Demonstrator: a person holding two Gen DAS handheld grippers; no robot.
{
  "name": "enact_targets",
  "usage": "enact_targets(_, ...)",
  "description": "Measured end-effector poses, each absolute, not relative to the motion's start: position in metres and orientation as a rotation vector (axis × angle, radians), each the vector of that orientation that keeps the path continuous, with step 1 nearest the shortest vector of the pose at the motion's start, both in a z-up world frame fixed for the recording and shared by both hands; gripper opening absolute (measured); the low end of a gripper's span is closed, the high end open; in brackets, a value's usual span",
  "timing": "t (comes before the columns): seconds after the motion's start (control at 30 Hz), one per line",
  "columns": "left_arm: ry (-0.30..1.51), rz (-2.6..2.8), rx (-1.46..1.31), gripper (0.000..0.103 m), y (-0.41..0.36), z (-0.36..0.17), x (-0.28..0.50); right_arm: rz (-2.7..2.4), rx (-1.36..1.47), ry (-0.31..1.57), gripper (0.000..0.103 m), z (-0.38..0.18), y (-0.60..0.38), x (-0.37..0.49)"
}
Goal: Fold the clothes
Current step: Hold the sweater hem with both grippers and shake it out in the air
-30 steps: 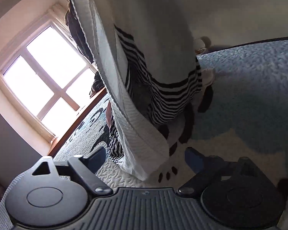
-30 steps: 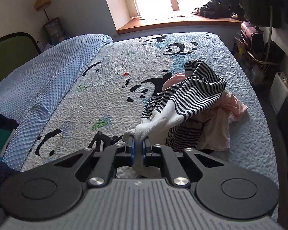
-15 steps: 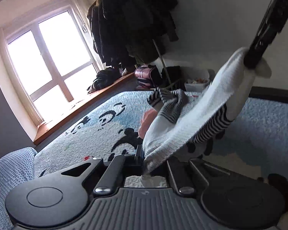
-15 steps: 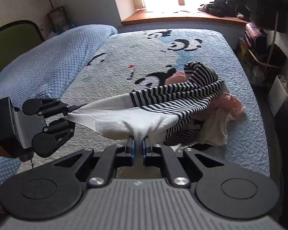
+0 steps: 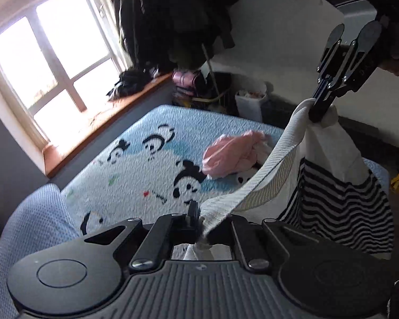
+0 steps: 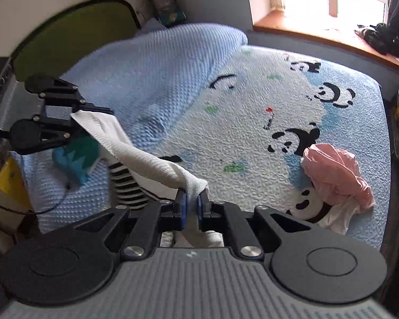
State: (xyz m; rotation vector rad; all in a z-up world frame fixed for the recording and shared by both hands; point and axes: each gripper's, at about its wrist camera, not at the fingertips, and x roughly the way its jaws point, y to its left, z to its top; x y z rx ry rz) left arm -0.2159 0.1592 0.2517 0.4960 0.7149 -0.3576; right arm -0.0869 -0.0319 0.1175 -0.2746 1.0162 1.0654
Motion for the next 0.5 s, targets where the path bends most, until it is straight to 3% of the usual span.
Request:
enact_targets(0.07, 0.801, -0.329, 0.495, 0.007, 0.172, 0.214, -0.181, 1.049, -0.318, 1.056, 0.009, 0.076, -0.006, -0.063)
enact_targets(0.33, 1.256, -0.014, 0.064, 0.007, 0.238, -0.069, -0.021, 0.817, -0.443, 1.251, 0.009, -0.192, 0.077, 0.021)
enact_targets(0.5, 1.322, 0.076, -0.059, 0.012, 0.253, -0.159, 0.004, 0.718, -0.333, 1.265, 0.015, -0.266, 0.088, 0.043)
